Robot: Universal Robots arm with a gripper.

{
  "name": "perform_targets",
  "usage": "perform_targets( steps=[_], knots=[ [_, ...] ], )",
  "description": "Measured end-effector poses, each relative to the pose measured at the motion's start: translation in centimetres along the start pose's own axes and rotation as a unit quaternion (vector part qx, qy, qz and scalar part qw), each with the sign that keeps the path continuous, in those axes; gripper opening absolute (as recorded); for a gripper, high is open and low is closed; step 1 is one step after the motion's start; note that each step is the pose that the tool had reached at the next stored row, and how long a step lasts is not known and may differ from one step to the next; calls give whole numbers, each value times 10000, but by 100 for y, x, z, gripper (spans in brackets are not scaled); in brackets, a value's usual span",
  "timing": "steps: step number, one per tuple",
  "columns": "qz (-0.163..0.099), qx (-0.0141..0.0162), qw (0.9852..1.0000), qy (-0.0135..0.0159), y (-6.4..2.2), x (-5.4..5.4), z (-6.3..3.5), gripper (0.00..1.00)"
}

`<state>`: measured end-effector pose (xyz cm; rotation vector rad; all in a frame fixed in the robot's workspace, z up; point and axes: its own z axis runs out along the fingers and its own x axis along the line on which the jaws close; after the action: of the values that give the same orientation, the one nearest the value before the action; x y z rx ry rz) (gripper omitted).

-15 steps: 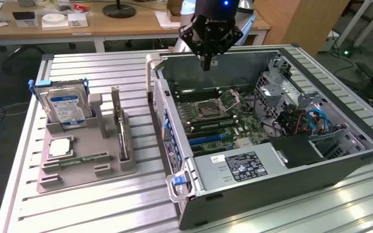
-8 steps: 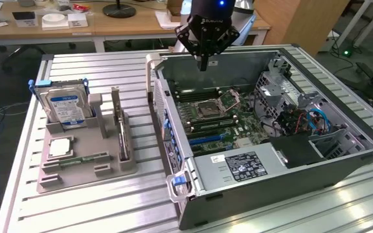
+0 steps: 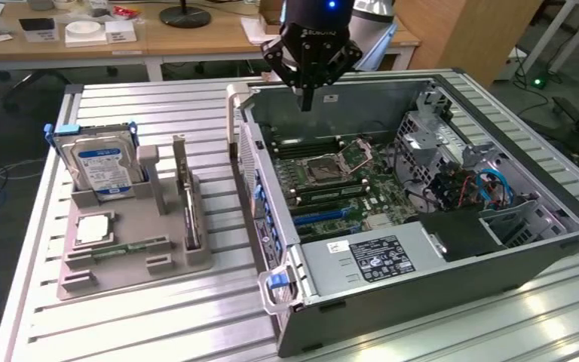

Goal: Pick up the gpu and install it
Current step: 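Reach for the gpu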

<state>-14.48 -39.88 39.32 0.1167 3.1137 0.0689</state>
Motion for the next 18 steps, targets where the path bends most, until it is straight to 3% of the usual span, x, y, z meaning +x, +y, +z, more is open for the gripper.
perform_targets(
  steps=[18],
  knots=[
    [0,0,10000,0,-20,258,-5,11]
  ],
)
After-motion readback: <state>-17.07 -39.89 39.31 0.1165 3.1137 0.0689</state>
